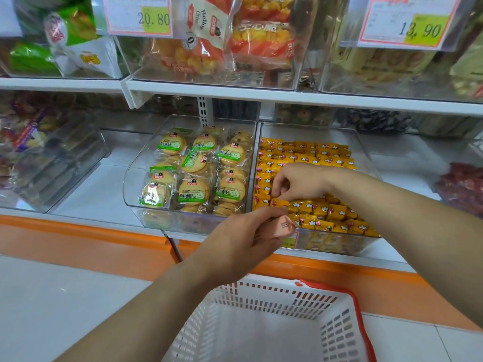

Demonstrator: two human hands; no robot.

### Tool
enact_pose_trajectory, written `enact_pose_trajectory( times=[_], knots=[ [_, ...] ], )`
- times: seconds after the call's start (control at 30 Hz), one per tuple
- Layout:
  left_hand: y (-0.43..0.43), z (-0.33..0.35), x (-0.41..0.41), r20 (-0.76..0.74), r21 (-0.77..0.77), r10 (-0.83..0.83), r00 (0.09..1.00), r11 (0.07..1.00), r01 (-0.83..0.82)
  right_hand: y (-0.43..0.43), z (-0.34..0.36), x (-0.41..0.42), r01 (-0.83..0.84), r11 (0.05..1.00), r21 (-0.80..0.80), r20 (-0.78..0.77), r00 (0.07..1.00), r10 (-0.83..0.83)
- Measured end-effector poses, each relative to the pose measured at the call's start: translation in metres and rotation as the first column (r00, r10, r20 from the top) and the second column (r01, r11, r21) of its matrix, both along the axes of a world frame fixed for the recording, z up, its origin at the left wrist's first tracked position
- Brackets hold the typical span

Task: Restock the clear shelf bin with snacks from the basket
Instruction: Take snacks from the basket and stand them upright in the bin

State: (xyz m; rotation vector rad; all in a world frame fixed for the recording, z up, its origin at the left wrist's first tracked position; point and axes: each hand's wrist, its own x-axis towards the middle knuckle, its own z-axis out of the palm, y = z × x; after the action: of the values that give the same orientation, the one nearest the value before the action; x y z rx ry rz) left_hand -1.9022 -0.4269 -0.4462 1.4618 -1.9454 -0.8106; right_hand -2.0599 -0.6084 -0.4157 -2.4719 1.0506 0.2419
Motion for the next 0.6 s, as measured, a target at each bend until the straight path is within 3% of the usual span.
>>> enact_pose_trajectory(
  times=[0.1, 0.27, 0.43, 0.6],
  knots=[
    [0.001, -0.001, 0.001, 0.026, 0.009, -0.009, 1.000, 1.000, 0.008, -0.001, 0.002, 0.002, 0.009, 1.000, 0.022, -0.017, 1.000, -0.009],
    [0.000, -0.002, 0.000, 0.028, 0.023, -0.007, 1.000, 1.000, 0.006, 0.003, 0.000, 0.001, -0.022, 0.996, -0.086, 0.001, 1.000, 0.022],
    [-0.004, -0.005, -0.003, 0.029, 0.048, -0.009, 1.000, 0.999, 0.008, 0.008, 0.006, -0.013, 0.069, 0.993, -0.091, 0.171, 0.984, -0.053],
    [-0.007, -0.016, -0.004, 0.078, 0.088, -0.024, 0.997, 0.996, 0.017, 0.021, 0.002, -0.018, 0.059, 0.998, -0.033, 0.269, 0.962, -0.048]
  ],
)
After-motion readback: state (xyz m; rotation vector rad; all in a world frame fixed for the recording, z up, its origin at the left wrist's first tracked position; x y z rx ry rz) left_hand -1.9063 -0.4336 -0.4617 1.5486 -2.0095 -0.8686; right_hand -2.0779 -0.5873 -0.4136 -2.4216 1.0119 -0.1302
